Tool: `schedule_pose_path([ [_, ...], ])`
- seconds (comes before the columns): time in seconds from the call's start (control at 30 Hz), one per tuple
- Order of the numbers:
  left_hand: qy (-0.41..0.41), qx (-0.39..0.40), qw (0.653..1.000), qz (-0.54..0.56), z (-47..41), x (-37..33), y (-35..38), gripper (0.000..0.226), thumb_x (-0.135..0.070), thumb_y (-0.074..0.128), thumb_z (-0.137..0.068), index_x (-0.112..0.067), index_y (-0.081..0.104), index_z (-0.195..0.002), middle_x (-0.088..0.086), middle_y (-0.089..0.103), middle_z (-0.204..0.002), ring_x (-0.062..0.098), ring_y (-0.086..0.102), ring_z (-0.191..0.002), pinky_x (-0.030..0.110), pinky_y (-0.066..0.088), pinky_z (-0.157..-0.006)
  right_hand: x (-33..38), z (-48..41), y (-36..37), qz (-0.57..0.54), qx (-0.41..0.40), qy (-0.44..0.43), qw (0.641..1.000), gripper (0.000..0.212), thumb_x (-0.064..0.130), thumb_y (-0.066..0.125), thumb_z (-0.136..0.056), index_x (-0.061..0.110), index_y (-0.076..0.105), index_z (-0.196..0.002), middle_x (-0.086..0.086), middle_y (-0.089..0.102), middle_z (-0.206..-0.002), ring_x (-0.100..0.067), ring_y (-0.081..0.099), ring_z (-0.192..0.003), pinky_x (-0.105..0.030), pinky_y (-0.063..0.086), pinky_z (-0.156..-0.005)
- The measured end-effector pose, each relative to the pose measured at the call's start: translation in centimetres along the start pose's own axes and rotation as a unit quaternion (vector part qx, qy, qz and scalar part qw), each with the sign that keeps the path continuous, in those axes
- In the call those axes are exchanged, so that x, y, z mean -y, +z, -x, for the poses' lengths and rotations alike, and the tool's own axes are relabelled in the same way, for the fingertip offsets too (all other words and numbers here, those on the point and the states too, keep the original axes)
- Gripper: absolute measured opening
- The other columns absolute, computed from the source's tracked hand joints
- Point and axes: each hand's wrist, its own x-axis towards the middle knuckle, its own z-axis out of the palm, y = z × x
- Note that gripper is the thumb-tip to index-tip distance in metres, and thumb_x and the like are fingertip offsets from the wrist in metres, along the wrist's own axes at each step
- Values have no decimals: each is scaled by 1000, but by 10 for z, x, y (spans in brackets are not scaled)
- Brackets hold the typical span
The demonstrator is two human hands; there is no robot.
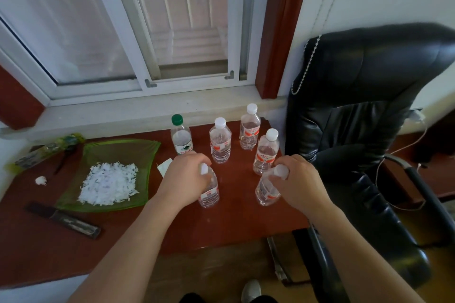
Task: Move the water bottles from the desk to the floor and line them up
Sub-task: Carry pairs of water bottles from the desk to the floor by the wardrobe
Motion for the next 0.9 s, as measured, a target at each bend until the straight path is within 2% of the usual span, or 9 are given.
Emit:
schedule_pose_path([
  [0.17, 56, 10, 998, 9, 5, -7, -12, 24, -18, 74, -73, -27, 70, -95, -12, 61, -88, 7, 54, -80, 23, 42, -64, 17, 38, -5, 3, -65, 52, 997, 16, 32, 73, -79, 25, 63, -89, 10, 55, -84, -3, 53, -67, -13, 33, -53],
  [0.23, 80, 25, 996, 11, 9, -8, -16, 25, -19, 72, -72, -28, 70, -96, -12, 59, -89, 8, 54, -81, 25, 44, -65, 25, 54, -7, 14, -88, 80, 993, 19, 37, 71, -79, 26, 62, -90, 10, 55, -85, -4, 53, -71, -16, 36, -57],
  [0.37, 134, 52, 990, 10, 19, -9, -21, 29, -22, 72, -69, -27, 71, -98, -13, 57, -91, 9, 52, -84, 25, 38, -67, 44, 93, -11, 11, -127, 136, 983, 19, 40, 69, -77, 31, 62, -91, 12, 54, -86, -6, 52, -77, -21, 41, -62],
  [0.5, 174, 81, 981, 35, 36, -14, -22, 30, -24, 71, -66, -30, 70, -96, -14, 59, -92, 11, 55, -87, 31, 47, -74, 60, 136, -14, -5, -167, 190, 967, 19, 35, 73, -76, 28, 63, -91, 11, 54, -86, -7, 53, -75, -24, 45, -61],
  [0.57, 203, 102, 973, 42, 45, -19, -21, 29, -25, 70, -65, -31, 69, -94, -15, 60, -90, 11, 56, -84, 31, 47, -71, 67, 158, -14, -9, -183, 213, 960, 20, 35, 73, -76, 27, 62, -90, 10, 55, -87, -8, 54, -77, -23, 45, -62],
  [0.67, 241, 137, 959, 52, 59, -30, -15, 29, -26, 68, -65, -31, 69, -94, -12, 62, -91, 11, 56, -83, 31, 47, -70, 74, 192, -16, 3, -206, 245, 948, 22, 38, 74, -76, 28, 61, -92, 10, 55, -89, -7, 51, -78, -16, 34, -59],
  [0.8, 283, 186, 939, 62, 79, -54, -3, 30, -26, 68, -66, -31, 69, -96, -12, 62, -95, 11, 55, -86, 29, 46, -72, 76, 240, -21, 9, -238, 305, 922, 24, 42, 74, -78, 30, 62, -95, 11, 57, -90, -7, 53, -80, -22, 43, -62],
  [0.9, 324, 206, 921, 70, 97, -78, 6, 30, -26, 70, -66, -29, 70, -96, -12, 62, -93, 9, 57, -84, 25, 45, -70, 75, 277, -25, 19, -256, 334, 907, 21, 41, 73, -79, 29, 62, -94, 12, 57, -87, -6, 52, -78, -19, 37, -59],
])
